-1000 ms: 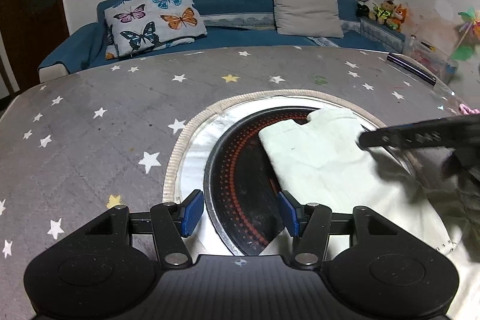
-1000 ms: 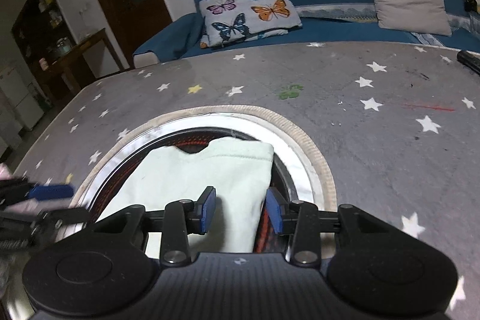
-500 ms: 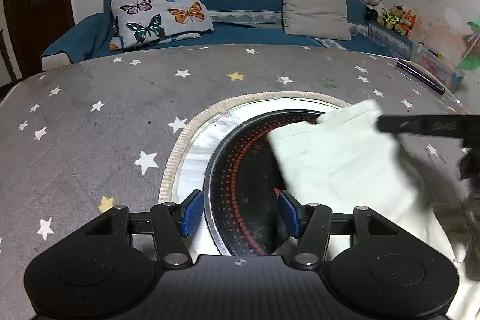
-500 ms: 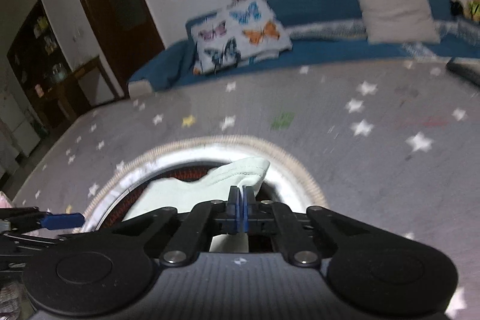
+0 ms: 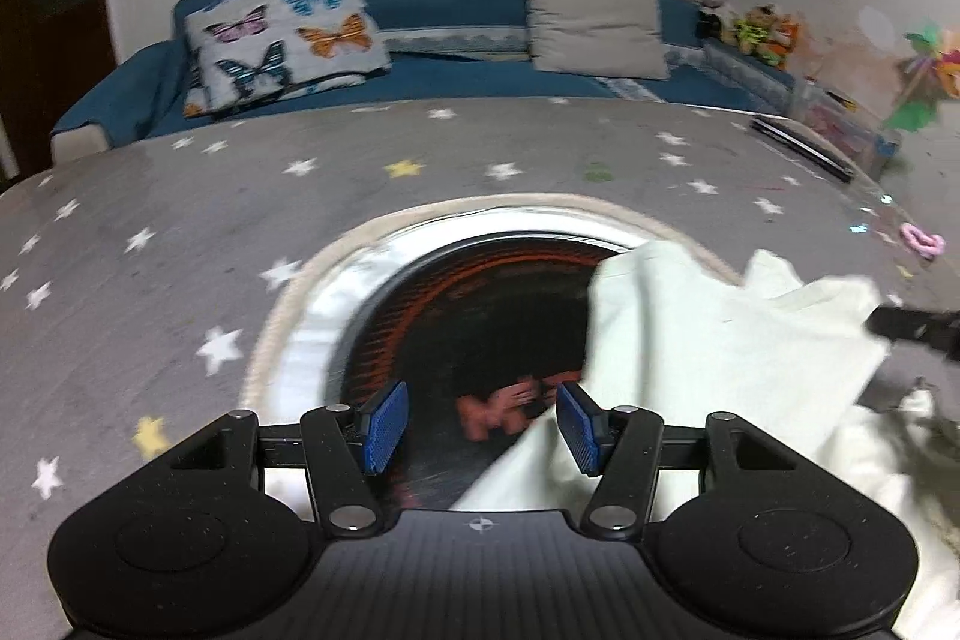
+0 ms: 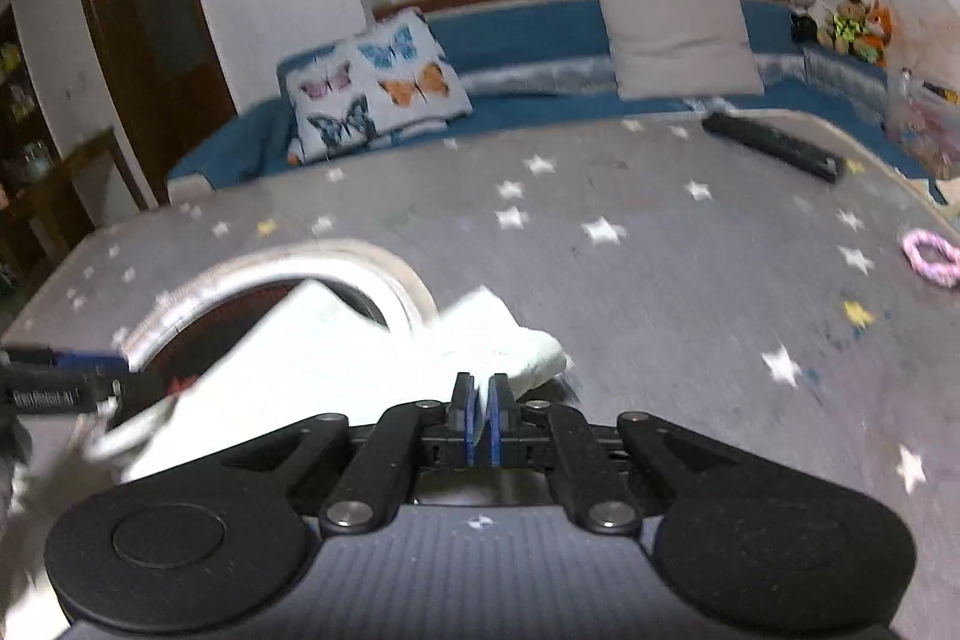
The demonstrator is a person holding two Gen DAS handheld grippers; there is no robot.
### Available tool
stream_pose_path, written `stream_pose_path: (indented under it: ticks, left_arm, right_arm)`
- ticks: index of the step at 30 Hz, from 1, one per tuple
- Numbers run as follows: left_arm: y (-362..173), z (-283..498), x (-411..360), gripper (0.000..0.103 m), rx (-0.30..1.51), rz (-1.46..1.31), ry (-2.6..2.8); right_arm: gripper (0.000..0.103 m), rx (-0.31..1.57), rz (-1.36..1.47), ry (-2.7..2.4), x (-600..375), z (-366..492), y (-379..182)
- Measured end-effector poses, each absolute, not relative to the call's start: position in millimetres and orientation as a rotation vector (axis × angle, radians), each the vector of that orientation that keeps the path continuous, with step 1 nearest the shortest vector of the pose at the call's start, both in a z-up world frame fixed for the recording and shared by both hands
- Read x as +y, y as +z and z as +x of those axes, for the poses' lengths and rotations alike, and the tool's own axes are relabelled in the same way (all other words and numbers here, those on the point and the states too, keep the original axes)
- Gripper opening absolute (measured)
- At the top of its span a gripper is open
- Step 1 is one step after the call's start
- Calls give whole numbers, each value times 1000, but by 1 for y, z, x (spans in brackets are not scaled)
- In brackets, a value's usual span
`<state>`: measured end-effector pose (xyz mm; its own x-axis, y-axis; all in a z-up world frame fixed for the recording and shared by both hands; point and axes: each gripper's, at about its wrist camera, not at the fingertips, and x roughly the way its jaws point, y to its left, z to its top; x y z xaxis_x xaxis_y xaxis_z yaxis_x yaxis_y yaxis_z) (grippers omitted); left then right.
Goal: Fold clothes
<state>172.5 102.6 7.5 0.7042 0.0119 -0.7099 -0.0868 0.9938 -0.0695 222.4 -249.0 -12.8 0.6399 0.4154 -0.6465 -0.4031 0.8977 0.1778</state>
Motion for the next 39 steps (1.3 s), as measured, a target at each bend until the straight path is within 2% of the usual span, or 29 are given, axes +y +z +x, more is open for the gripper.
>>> stream_pose_path:
  ticks: [3,5,8,10,11,13,16,17,20,25,27,28,29,30,32,34,39]
  left_arm:
    - [9,183,92,57,780,-96,33]
    - [7,193,89,49,786,-103,31]
    - [4,207,83,45,800,-131,-10]
    - [1,213,78,30,808,-146,-52]
    - [-1,213,76,27,812,-154,-72]
    - [-4,212,72,16,814,-163,-108]
    - [-7,205,64,10,803,-161,-155]
    - [-6,203,62,10,800,-157,-165]
    - [-6,196,53,10,788,-143,-205]
    - [-13,192,45,10,787,-118,-247]
    - [-13,191,44,10,785,-114,-256]
    - [-13,191,45,11,783,-113,-254]
    - [-12,190,46,11,781,-113,-251]
    - [-10,190,49,12,773,-115,-242]
    - [-7,191,54,21,758,-118,-221]
    - [-5,196,58,51,757,-117,-184]
    - [-7,214,64,52,774,-159,-188]
  right_arm:
    - [10,735,11,446,-253,219,-12]
    - [10,715,9,435,-255,218,-7]
    - [10,694,3,449,-254,219,0]
    - [11,683,2,475,-250,220,4]
    - [11,681,3,490,-247,222,5]
    - [11,691,11,530,-239,227,8]
    - [11,715,25,612,-224,237,10]
    - [13,724,29,647,-218,240,11]
    - [28,745,5,718,-195,250,9]
    - [31,815,-51,786,-154,261,-8]
    - [29,837,-70,776,-149,263,-19]
    - [25,848,-79,770,-146,264,-24]
    - [13,855,-67,767,-148,264,-26]
    - [11,861,-55,763,-151,264,-29]
    - [9,863,-24,759,-158,264,-32]
    - [8,859,7,756,-168,264,-31]
    - [8,859,81,775,-181,266,-30]
